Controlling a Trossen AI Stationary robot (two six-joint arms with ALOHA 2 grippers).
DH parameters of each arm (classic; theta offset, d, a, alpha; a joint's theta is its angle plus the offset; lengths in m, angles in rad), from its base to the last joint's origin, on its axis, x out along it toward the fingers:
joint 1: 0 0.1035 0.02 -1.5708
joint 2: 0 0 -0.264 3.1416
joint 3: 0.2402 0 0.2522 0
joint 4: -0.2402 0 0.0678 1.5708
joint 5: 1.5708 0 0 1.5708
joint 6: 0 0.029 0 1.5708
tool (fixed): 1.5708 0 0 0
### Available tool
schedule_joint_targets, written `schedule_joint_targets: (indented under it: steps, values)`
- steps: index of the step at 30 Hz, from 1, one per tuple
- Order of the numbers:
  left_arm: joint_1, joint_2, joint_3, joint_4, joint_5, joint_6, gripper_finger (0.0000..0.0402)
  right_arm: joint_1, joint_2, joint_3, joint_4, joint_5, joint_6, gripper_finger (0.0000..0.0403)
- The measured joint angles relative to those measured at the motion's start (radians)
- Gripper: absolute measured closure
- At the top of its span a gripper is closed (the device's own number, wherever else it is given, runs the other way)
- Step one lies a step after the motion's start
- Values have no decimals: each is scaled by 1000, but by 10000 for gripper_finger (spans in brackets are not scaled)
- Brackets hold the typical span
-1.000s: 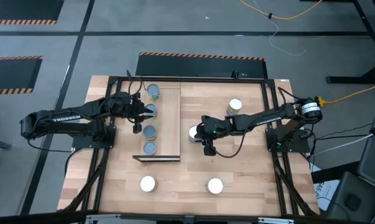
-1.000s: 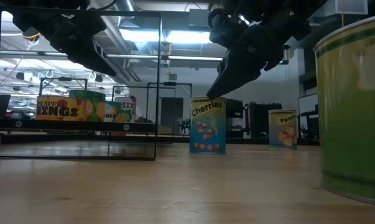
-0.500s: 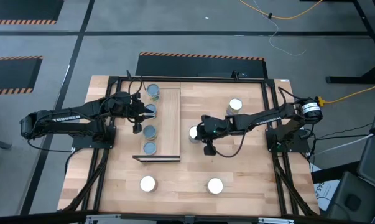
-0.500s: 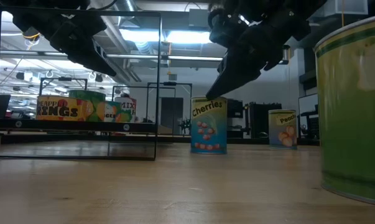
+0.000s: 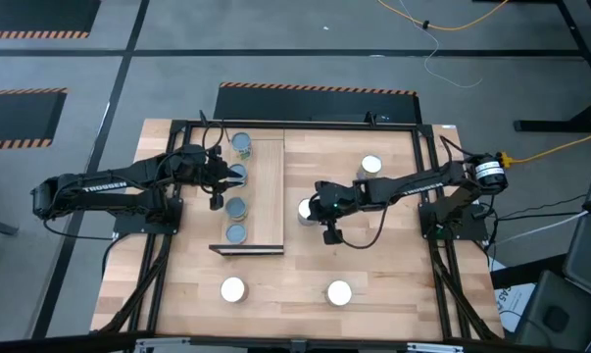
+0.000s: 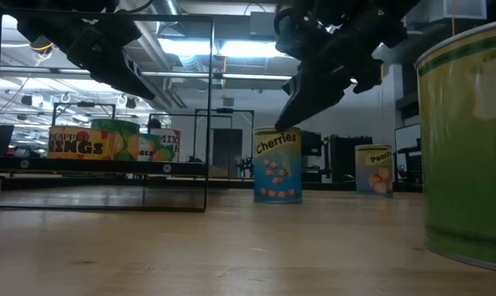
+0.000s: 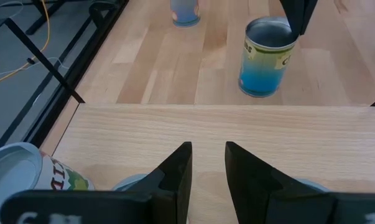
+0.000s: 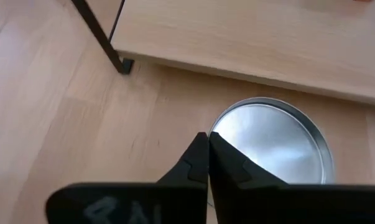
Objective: Pick and place cans onto a shelf
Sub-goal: Put the canned cherries on the shelf
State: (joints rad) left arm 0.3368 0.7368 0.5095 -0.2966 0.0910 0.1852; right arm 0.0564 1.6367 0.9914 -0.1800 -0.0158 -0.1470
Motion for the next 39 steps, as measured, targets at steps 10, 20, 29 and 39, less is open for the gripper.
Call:
schedule_joint_targets:
  steps: [10,20,29,39]
  values:
    - [0,0,0,0,0,0,312,-91,0,153,-83,-50,-151,401]
    - [0,0,0,0,0,-2,312,-234,6,373,-170,-179,-320,402]
    - [0,0,0,1,0,-2,312,-348,118,581,-221,-344,-417,403]
    - [0,0,0,0,0,-1,312,-436,358,793,-300,-408,-486,403]
